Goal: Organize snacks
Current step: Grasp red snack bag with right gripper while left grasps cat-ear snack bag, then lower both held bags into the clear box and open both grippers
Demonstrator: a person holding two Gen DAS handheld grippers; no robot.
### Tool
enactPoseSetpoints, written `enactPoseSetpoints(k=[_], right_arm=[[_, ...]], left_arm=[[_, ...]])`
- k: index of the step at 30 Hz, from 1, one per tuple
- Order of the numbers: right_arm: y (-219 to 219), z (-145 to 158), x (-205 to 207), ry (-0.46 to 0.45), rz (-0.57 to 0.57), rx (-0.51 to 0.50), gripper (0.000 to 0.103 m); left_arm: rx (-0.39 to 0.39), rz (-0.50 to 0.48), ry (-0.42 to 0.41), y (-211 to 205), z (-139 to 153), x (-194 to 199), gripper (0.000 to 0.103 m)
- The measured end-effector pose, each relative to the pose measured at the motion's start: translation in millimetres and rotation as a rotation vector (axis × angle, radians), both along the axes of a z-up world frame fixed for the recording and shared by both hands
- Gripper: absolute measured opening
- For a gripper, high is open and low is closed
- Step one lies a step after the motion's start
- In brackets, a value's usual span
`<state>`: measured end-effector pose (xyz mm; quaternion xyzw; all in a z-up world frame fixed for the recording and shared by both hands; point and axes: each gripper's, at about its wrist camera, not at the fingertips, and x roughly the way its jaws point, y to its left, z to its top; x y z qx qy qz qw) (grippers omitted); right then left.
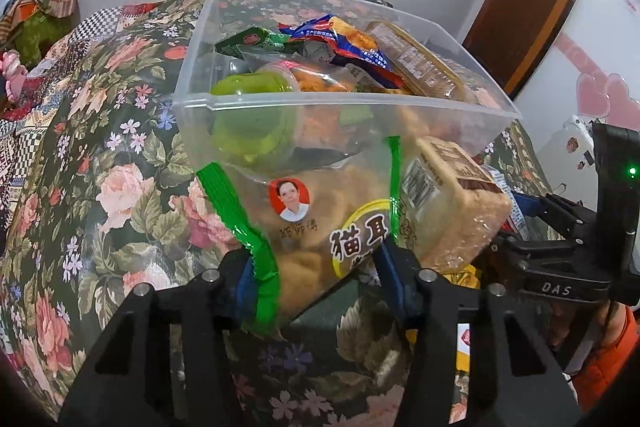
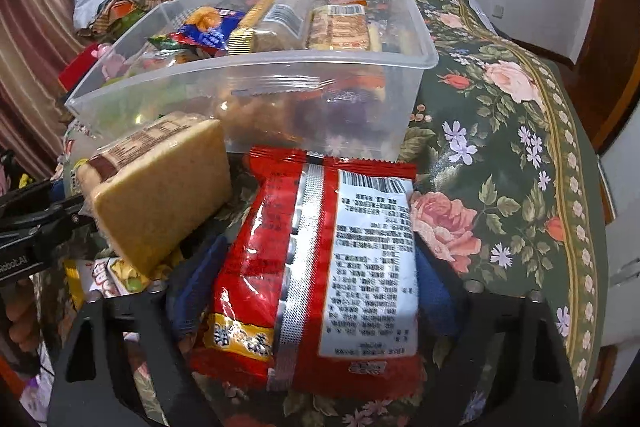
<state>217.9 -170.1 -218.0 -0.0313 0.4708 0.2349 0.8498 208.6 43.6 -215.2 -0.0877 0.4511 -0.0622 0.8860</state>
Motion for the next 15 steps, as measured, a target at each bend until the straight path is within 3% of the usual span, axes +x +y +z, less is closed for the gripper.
enactPoseSetpoints(k=[2,15], right_arm=[[-3,2,-2,-0.001,0.012,0.010,0.064],[-27,19,-21,-0.044,-0.014,0.063,0.063]], left_arm=[[-0.004,0.009,0.000,1,1,-3,0.050],[0.004,0.008,-0.077,8,36,-31,0.049]])
